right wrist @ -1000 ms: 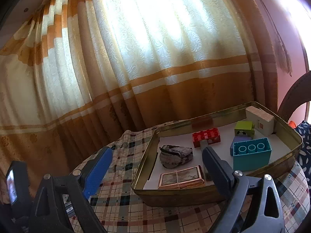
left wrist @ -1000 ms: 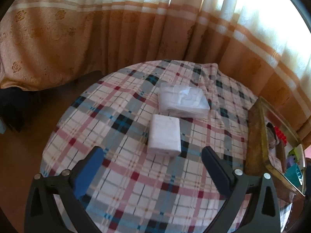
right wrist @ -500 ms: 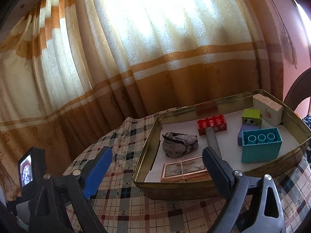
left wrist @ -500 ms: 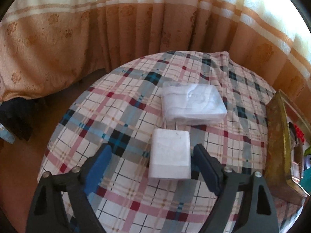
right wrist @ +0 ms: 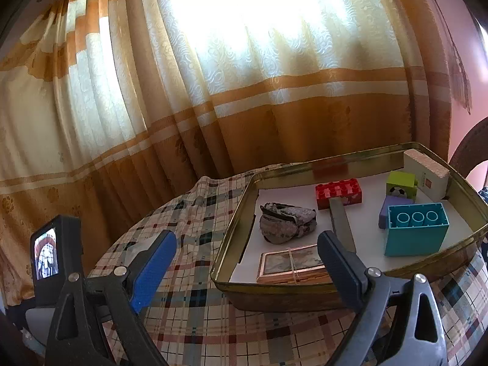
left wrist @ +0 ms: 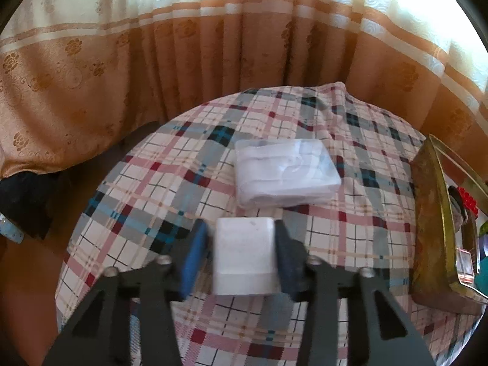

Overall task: Organize rigid objects
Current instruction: 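Grasp the white charger with the left gripper, then grasp the clear plastic box with the right gripper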

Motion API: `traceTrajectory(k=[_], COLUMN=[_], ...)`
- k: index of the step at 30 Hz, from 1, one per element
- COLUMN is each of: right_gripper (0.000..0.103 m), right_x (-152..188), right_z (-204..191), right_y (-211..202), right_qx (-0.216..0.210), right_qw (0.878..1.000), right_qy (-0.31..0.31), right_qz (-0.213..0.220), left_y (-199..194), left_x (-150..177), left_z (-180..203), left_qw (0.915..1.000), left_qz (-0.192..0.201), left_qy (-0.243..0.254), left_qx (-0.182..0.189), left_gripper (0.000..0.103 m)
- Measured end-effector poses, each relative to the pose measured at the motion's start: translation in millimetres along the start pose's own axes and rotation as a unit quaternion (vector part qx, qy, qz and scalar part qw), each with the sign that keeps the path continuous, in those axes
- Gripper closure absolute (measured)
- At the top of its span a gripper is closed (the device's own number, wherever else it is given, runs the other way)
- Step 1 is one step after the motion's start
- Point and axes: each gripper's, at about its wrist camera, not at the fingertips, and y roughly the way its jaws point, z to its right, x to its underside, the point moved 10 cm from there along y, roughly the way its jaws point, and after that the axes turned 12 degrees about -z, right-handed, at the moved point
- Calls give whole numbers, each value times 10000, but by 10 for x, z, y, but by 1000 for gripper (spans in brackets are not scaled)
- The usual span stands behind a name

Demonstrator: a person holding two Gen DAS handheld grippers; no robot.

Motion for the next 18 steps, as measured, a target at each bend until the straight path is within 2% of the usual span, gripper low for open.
traceTrajectory(k=[4, 7, 14, 18], right_gripper=[8, 8, 8, 8], right_x=[12, 24, 48, 106], right_z=[-22, -62, -208, -362], right_y=[27, 38, 64, 153], right_qx=[-17, -22, -31, -106], right_qw=[10000, 9999, 9988, 9964], right_qy=[-37, -127, -446, -752], right_qz=[-73, -104, -178, -379], left_y=[-2, -40, -190, -220], left_x=[-12, -8, 26, 84], left_z=[-14, -61, -262, -389], left_qw=[9999, 9989, 9964, 9964], left_qz=[-8, -89, -126, -86], left_qy=[-56, -161, -114, -149], left_qx=[134, 427, 835, 831], left_gripper=[66, 66, 66, 66])
